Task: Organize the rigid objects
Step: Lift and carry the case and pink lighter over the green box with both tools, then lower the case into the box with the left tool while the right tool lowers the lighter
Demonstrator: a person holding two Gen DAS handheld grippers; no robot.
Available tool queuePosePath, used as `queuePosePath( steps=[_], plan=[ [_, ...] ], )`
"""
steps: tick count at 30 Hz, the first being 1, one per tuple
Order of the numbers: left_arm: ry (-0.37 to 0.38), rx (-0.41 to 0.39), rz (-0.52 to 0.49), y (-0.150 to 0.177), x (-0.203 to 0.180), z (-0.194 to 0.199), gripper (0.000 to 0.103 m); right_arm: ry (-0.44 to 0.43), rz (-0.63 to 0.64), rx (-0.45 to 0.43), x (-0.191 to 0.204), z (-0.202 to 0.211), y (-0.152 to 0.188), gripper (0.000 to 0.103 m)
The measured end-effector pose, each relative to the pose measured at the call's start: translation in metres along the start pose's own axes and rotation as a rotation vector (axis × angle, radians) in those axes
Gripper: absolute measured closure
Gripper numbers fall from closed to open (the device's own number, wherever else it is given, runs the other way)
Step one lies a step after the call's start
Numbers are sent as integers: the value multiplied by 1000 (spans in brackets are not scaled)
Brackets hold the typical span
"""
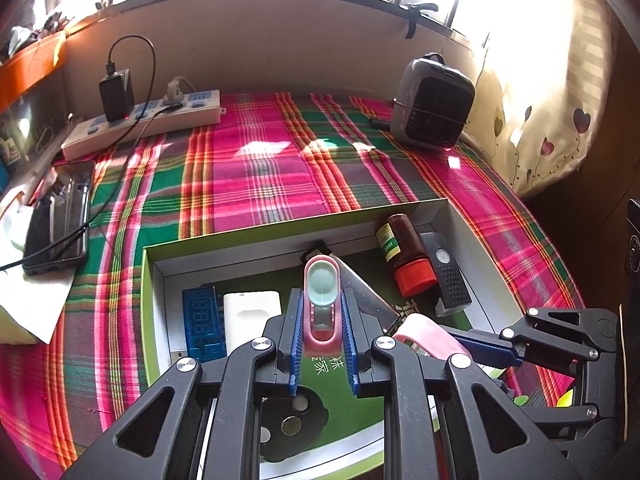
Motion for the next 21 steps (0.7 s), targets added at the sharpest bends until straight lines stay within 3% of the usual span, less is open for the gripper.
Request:
queuePosePath(
  steps=[21],
  plan=[
    [-32,19,5,-1,2,-21,86,4,20,42,0,-24,-2,84]
  ],
)
Point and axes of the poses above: each gripper's, at about its wrist camera, not at the fingertips, and z roughly against the way its jaws point, x to its left, y to its underside, the point moved 10 cm from there along -z, roughly the way its jaws point, and after that the axes turned 13 degrees about -y, right-handed, at the moved point
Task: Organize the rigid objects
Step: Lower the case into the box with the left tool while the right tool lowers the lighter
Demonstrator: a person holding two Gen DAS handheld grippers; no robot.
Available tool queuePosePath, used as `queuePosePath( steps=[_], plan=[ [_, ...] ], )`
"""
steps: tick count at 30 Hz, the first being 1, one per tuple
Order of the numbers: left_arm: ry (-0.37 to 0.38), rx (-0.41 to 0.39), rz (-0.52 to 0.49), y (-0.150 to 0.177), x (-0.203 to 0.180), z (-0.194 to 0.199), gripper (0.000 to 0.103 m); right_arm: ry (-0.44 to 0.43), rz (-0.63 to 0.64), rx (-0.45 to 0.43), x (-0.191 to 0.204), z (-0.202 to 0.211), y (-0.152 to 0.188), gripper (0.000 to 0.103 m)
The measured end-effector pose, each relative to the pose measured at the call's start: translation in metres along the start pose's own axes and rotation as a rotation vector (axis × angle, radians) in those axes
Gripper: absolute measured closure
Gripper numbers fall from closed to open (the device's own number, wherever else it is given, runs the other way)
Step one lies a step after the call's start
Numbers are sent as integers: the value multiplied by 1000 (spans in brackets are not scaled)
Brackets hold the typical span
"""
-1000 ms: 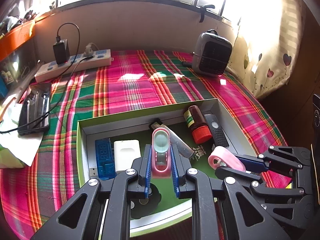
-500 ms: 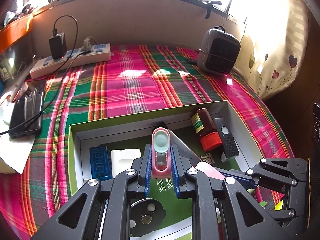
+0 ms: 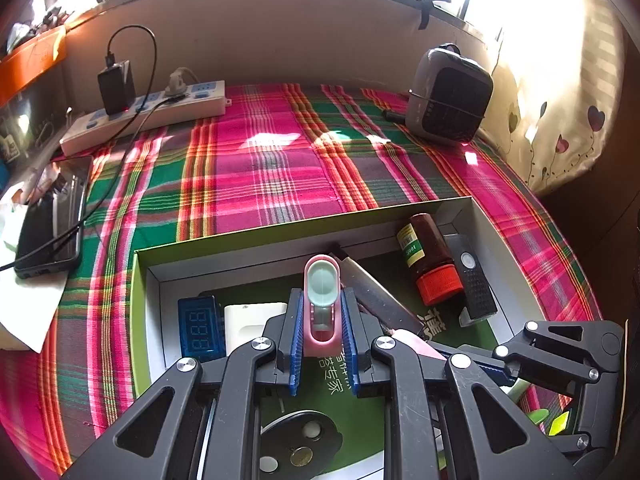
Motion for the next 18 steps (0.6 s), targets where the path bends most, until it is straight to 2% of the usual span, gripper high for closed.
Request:
queuePosePath(
  steps=[18],
  plan=[
    [-14,-14,-7,-2,-1,-2,86,34,23,13,-2,-4,-1,84]
  ],
)
Point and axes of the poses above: each gripper's, at about its wrist camera, not at the fingertips, and z roughly against the way its jaws point, x to its left, y to its underside, the point moved 10 cm from there along -z, roughly the way its jaws point, and after that the axes turned 13 degrees about -y, right-handed, at the moved point
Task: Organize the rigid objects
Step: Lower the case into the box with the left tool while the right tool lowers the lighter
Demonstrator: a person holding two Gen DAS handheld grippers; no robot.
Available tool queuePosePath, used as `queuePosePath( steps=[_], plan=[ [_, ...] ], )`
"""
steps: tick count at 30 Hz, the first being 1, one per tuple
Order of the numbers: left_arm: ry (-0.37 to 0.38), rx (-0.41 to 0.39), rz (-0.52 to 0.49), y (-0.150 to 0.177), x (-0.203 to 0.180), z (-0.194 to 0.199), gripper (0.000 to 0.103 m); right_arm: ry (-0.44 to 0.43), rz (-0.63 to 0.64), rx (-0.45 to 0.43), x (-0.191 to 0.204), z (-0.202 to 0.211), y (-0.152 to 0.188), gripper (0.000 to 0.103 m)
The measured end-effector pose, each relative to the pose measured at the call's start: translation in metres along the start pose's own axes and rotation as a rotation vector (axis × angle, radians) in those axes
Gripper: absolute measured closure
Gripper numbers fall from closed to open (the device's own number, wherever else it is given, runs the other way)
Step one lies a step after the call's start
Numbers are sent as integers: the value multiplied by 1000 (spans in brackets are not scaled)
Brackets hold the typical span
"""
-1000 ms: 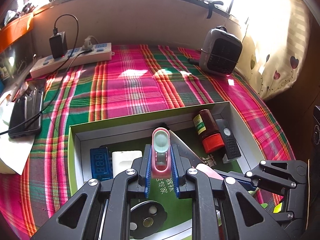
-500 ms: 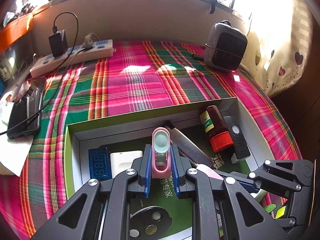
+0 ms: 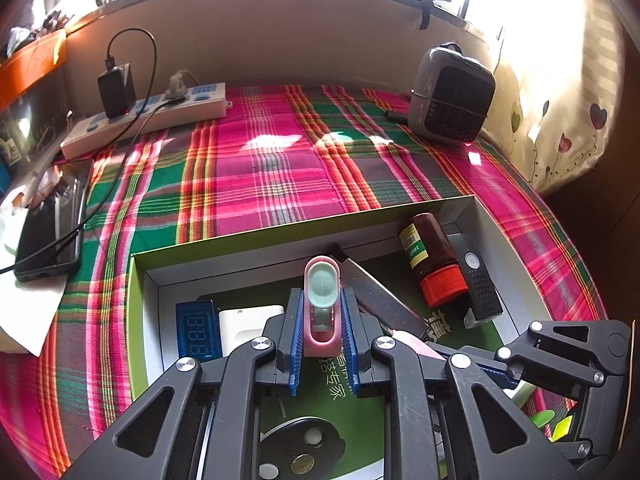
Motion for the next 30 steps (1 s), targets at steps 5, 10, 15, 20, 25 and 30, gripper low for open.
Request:
queuePosePath(
  steps=[5,10,15,20,25,30],
  plan=[
    [-4,-3,-5,0,0,0,86,-3,-3,-3,0,0,0,84],
    [-5,-4,-6,0,0,0,86,-4,-4,-4,0,1,0,84],
    [-6,-3,-5,0,0,0,85,-2,0,-2,1,1,0,84],
    [-6,-3,-8,0,-1,0,85,0,4,0,1,0,0,84],
    [-4,-4,-8,0,-2,0,82,1,5,0,1,0,0,84],
    [-2,-4,-10,0,-2,0,81,4,4,0,1,0,0,82]
  ],
)
Point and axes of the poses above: each gripper's, at about its wrist camera, not at the fingertips, and z roughly against the way its jaws point, x to its left, y to its underside, the point moved 10 cm from there along -z, roughly the way its jaws point, and after that the axes turned 13 degrees about -y, right-handed, at the moved point
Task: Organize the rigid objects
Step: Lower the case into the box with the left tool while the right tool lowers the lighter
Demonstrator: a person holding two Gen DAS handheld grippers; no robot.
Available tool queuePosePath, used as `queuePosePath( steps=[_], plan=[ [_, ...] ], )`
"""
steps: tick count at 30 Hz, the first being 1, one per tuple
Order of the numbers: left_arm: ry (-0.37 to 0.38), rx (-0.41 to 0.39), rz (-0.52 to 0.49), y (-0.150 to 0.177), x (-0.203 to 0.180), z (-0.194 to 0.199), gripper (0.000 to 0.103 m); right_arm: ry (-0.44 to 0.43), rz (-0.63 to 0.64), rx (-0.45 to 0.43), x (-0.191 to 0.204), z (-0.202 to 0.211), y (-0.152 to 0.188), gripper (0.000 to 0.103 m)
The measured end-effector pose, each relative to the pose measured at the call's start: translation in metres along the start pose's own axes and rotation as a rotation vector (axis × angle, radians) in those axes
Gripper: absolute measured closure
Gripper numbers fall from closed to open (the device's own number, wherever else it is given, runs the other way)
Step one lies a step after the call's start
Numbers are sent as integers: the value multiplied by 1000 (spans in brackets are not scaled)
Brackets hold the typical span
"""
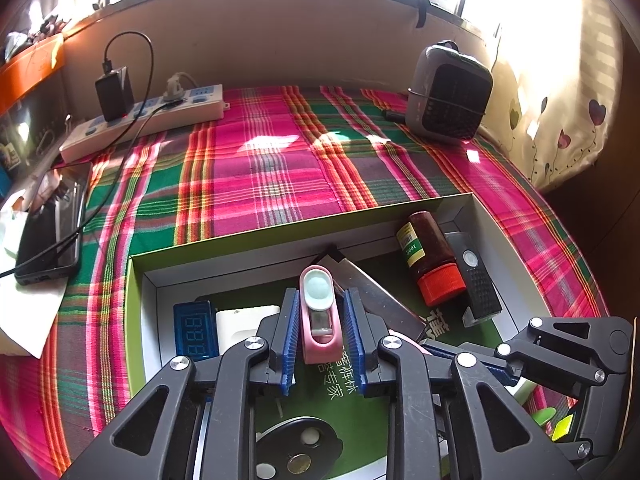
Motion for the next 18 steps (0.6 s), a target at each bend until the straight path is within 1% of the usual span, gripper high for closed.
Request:
queuePosePath(
  steps=[3,7,9,11,18],
  plan=[
    [0,0,0,0,0,0,80,-1,-5,-2,-1,0,0,81],
    [0,1,1,0,1,0,76,3,-8,-4,-2,1,0,80],
    [-2,2,2,1,0,0,76,5,-10,-5,-3,2,1,78],
    [-4,2,1,1,0,1,76,3,-9,-4,-3,2,1,73],
    [-3,3,2,0,1,1,75,11,-10,-9,-2,3,1,69]
  ],
)
Point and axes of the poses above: each gripper's, at about its wrist camera, not at the fingertips, and z roughly against the way its jaws point, x to its left, y to its underside, the point moved 10 cm from there along -z, roughly the way its jaws point, and after that the axes turned 13 degrees about -y, right-handed, at the moved point
